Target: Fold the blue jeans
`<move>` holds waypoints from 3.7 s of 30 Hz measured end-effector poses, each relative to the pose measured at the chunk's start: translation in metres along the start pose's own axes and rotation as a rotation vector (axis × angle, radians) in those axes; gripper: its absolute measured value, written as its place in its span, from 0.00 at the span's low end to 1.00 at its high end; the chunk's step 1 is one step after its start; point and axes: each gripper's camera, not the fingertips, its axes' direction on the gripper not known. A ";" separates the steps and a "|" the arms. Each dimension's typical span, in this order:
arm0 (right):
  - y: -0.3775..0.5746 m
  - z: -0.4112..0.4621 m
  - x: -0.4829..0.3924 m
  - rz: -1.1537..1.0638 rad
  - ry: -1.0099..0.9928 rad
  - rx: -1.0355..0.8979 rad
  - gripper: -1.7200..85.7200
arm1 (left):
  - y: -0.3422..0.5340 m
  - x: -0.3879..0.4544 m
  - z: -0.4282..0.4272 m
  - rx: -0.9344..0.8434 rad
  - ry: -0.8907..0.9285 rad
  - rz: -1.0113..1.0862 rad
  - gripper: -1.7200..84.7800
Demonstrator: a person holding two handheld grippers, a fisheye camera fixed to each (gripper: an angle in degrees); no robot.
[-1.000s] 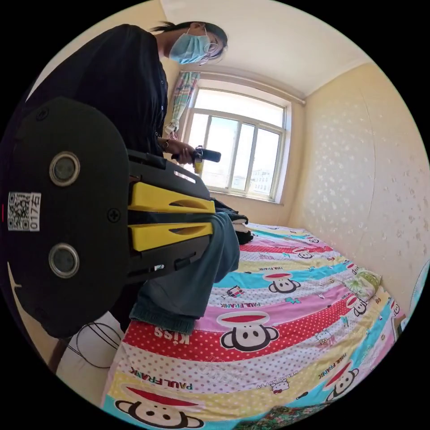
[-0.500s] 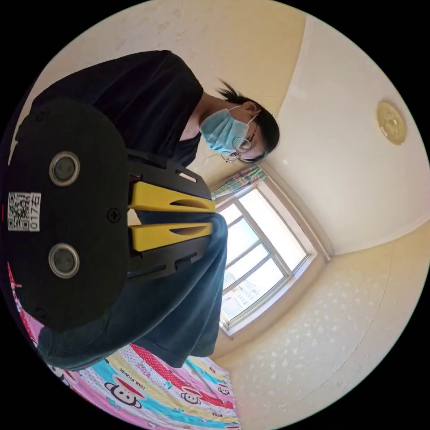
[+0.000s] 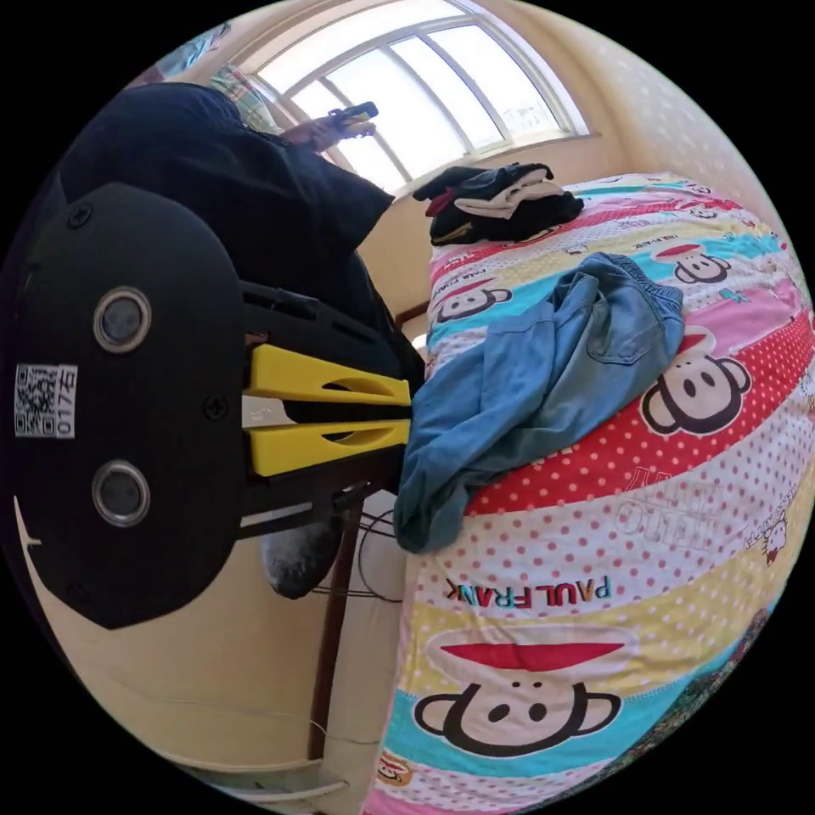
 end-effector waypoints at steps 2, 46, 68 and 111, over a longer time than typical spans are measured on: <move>-0.031 -0.005 -0.038 -0.103 -0.042 0.092 0.09 | -0.017 0.001 0.015 -0.052 -0.037 -0.008 0.08; -0.076 0.149 -0.178 -0.495 -0.185 0.363 0.03 | -0.336 -0.016 0.262 -0.160 -0.188 0.078 0.21; 0.196 0.075 -0.283 -1.223 -0.568 0.539 0.04 | -0.071 0.185 0.101 -0.161 0.337 1.267 0.08; 0.421 0.239 -0.324 -1.471 -0.835 0.794 0.04 | 0.219 0.403 0.154 -0.379 1.290 1.769 0.08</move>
